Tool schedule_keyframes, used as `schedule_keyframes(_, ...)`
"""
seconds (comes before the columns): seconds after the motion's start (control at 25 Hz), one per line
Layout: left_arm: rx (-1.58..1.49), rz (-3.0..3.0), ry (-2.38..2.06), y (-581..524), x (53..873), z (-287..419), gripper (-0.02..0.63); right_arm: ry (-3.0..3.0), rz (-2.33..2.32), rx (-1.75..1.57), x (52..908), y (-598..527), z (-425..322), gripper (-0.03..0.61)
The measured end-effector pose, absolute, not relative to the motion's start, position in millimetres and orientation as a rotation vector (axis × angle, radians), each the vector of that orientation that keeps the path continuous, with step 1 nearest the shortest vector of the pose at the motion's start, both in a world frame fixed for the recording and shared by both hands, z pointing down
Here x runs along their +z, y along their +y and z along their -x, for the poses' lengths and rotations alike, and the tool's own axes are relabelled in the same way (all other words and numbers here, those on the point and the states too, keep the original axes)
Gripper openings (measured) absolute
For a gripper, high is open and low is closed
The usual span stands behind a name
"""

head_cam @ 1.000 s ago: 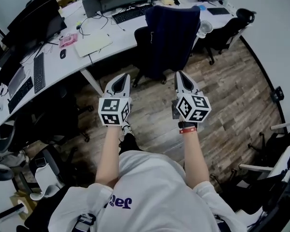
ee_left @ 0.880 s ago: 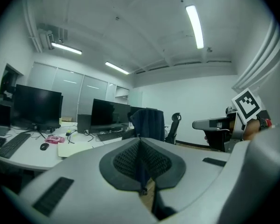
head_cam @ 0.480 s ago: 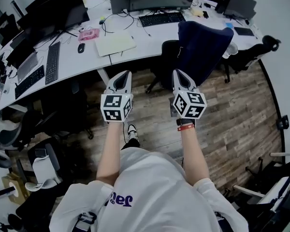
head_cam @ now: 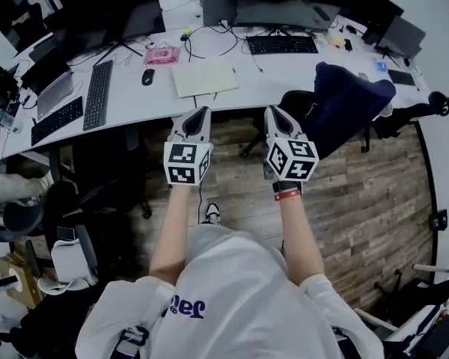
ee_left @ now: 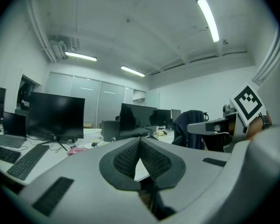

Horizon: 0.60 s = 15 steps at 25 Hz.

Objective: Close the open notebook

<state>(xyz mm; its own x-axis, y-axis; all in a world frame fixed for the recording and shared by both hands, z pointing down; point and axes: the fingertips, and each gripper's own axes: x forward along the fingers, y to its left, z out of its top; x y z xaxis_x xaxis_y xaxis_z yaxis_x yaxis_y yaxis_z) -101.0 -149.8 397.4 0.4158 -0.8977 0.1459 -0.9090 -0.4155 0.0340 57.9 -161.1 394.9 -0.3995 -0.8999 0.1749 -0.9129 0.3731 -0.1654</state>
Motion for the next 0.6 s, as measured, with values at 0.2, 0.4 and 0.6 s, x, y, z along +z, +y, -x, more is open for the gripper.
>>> schedule_keyframes(0.2,0.141,-2.497,-1.667,-193.1,408.5,144.5,0.018,-2.56,-1.651,0.373,401.3,-207.6,-17.0,0.0)
schedule_keyframes(0.4,0.136,-2.431,-1.665,-222.4,431.2,176.6,0.018,-2.548,-1.589,0.391,419.1,-235.9,17.9,0.0)
schedule_keyframes(0.6,0.149,-2.351,-1.677,-246.8,456.5,195.5,0.018,-2.546,-1.52,0.417,436.7,-267.3,40.1,0.0)
